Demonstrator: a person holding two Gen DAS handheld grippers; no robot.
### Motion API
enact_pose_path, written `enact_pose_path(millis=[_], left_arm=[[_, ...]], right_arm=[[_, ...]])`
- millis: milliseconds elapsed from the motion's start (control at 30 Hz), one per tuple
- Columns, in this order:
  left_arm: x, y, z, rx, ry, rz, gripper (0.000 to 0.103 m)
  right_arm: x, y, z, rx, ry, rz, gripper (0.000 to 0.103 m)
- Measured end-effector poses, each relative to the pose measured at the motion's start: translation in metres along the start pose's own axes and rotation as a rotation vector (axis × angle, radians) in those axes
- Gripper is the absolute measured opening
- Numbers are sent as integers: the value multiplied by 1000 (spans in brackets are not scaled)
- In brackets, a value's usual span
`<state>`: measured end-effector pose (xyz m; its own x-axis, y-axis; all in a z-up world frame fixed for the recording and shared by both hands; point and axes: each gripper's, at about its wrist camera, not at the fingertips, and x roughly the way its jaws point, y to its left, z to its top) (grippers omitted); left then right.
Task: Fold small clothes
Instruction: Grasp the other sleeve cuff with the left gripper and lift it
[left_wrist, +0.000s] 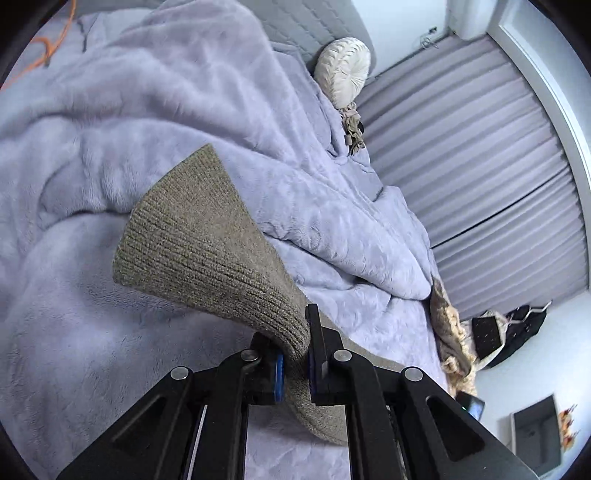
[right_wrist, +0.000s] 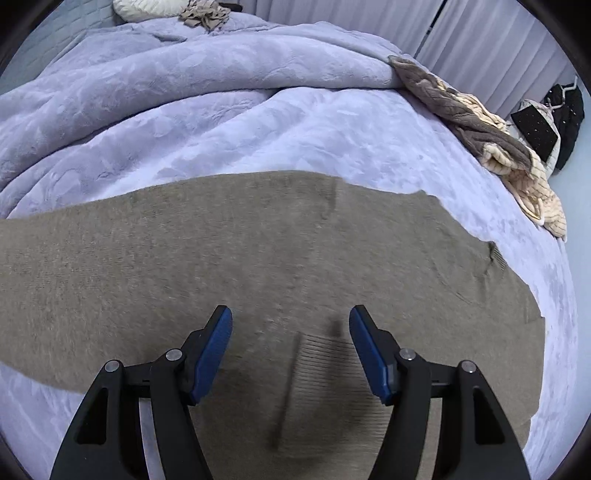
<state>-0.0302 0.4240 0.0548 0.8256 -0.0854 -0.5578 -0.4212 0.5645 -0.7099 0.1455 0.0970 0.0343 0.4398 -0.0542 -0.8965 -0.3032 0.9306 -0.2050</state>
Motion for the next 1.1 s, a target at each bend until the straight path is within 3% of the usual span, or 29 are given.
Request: enact_pose_path(millis=[100,200,233,333,500,767,1100], left_arm=[[1,-16,0,55,11,43,10],[1,-37,-4,108,18,72,10],[-2,-36,-5,119,24,80,10],[5,-58,-12,154,63,98,10],[17,-101,-31,238,111,131,10],[34,-175,-71,372,157,182,10],[62,-230,-123,473,226,226,10]], right_arm=[[7,37,2,-85,29,59,69],[-17,27,1,-39,-27,194,70],[-25,19,0,-21,-44,193,70],[-37,-11,-7,-18,-65,79,70],[-45,-76,-29,55,-39,47,70],[-52,-161,-65,180,-25,40,70],[-63,-209,-87,218,-48,43,70]])
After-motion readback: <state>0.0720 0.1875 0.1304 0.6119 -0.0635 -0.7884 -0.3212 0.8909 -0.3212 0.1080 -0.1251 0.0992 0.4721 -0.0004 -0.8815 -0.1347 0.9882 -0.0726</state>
